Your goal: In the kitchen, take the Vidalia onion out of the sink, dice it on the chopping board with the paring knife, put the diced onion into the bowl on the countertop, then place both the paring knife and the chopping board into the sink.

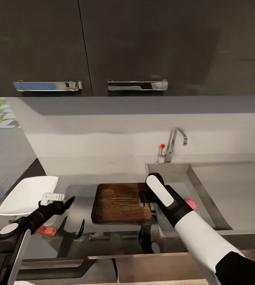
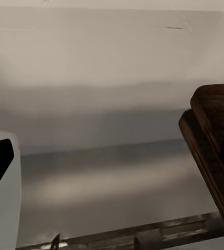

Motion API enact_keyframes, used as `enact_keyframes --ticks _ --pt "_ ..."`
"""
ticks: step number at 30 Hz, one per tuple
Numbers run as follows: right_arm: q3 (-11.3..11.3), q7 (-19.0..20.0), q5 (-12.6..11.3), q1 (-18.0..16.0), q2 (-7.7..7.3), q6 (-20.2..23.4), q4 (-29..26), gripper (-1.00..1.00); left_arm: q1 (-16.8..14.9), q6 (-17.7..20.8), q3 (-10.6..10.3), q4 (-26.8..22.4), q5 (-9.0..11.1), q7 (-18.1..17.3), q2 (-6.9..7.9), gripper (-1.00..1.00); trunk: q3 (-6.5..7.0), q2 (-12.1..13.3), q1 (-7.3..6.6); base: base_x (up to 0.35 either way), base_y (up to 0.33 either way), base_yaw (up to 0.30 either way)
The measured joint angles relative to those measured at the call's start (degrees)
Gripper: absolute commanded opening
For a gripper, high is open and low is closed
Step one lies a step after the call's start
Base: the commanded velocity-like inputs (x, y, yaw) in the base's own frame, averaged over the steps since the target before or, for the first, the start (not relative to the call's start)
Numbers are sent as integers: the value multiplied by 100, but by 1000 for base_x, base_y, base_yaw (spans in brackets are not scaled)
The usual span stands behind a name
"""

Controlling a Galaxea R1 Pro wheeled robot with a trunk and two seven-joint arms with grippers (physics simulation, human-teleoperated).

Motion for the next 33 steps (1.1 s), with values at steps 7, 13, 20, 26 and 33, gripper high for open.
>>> enact_keyframes --ticks 7,13,20,26,33 --pt "-2 1 24 0 0 -3 3 -100 0 0 0 0 0 -2 0 100 0 1 3 49 0 0" --pt "-1 0 30 0 0 9 3 -100 0 0 0 0 -1 1 0 100 -11 2 3 1 0 0" --pt "-1 0 23 0 0 5 4 -100 0 0 0 0 0 -2 0 100 -21 2 3 0 0 0" --pt "-1 0 25 0 0 6 0 -100 0 0 0 0 0 -1 0 100 -23 2 3 0 0 0" --pt "-1 1 13 0 0 -5 0 -100 0 0 0 0 -1 1 0 100 -39 1 3 0 0 0"
